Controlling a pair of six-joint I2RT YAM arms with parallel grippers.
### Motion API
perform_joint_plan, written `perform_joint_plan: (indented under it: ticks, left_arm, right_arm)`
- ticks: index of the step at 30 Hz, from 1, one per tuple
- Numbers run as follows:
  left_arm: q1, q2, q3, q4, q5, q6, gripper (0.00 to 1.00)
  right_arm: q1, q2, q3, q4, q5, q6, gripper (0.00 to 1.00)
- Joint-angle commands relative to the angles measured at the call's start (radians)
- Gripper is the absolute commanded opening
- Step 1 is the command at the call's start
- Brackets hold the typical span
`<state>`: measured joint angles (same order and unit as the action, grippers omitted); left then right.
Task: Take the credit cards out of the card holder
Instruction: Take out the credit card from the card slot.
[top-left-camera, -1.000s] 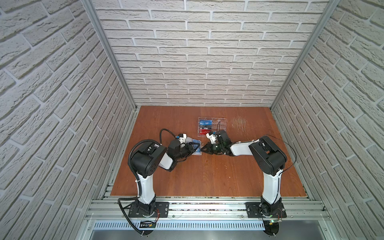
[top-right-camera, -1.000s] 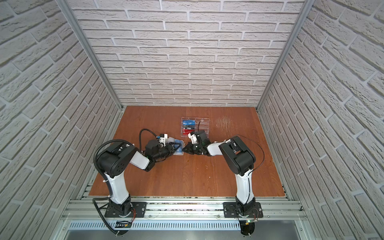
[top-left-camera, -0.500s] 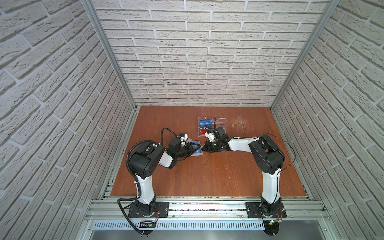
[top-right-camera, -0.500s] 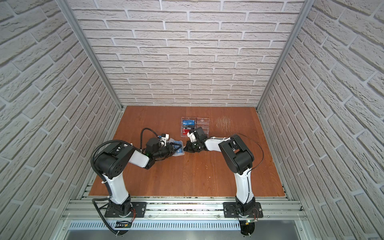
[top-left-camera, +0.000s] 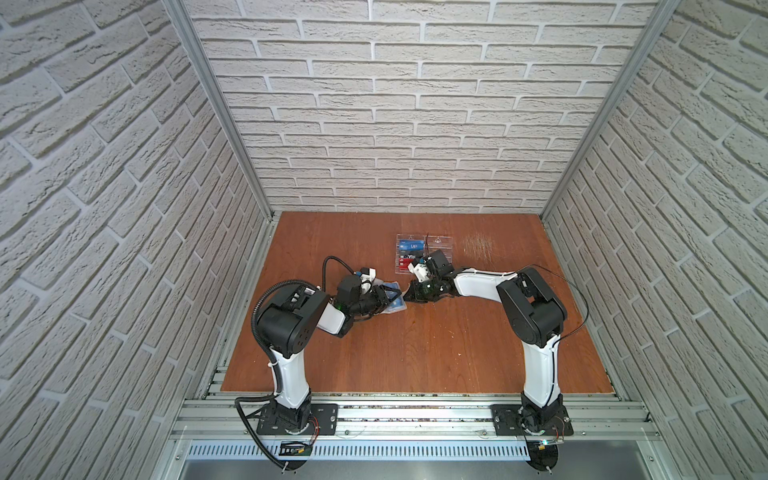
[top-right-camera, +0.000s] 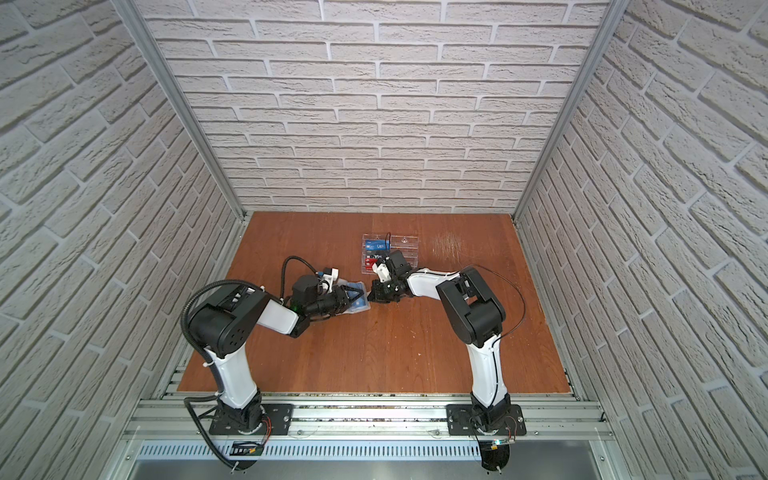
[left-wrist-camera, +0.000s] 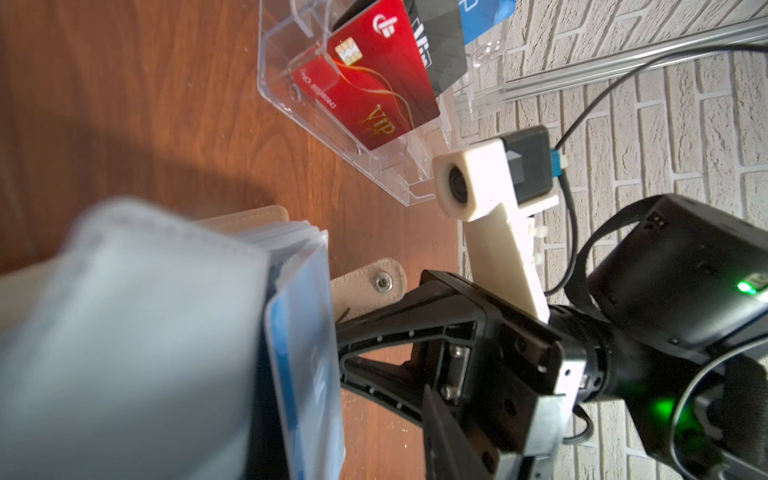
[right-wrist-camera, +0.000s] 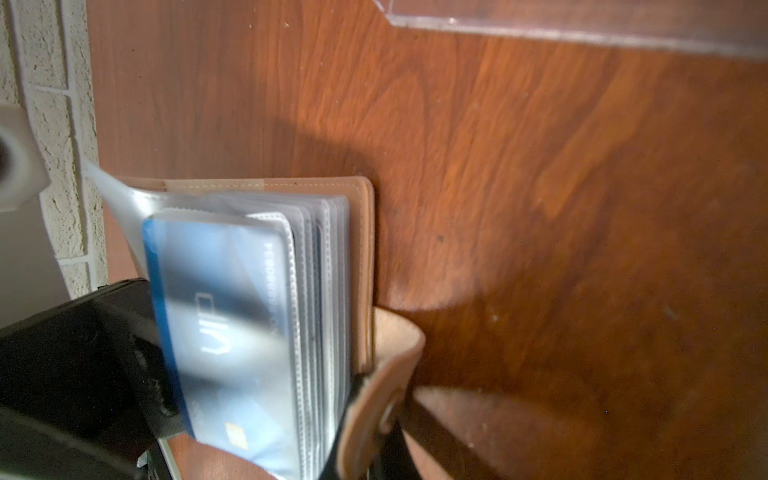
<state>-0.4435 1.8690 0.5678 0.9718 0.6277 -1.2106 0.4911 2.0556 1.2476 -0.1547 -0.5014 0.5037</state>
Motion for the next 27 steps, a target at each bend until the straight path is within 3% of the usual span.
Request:
perform_joint_plan:
  ticks: [1,27]
  left_arm:
    - [0.008,-0.02,0.007,0.017,0.04,-0.01,0.39]
    - [0.053,-0.028,0.049,-0.074,0.046,0.029,0.41]
  right_arm:
    - [0.0,0.033,0.012,-0.045,0.032,-0.03,0.06]
    - [0.006,0.048,0.023,-0.038,0.014,-0.032,0.06]
